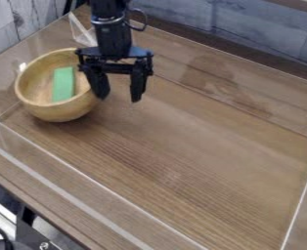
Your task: Move green stick from inside the wooden bowl to the table next to it
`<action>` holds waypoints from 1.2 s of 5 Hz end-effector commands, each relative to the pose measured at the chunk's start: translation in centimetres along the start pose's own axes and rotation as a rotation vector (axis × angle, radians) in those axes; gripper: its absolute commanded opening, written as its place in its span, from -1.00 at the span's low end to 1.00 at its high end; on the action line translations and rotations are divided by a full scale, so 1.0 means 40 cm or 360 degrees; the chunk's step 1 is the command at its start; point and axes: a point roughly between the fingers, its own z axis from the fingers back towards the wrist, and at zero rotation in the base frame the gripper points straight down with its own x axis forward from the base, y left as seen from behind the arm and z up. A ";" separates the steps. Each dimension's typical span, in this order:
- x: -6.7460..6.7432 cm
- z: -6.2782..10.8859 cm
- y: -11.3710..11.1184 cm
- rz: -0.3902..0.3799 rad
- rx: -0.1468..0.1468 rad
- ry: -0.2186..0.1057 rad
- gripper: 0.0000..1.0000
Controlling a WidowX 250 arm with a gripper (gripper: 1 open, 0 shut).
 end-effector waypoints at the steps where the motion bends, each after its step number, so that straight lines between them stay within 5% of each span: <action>1: -0.003 0.033 0.088 0.0187 0.0045 -0.0075 1.00; 4: 0.059 0.112 0.171 0.0135 0.0031 -0.0128 1.00; 6: 0.085 0.103 0.197 0.0084 0.0040 -0.0104 1.00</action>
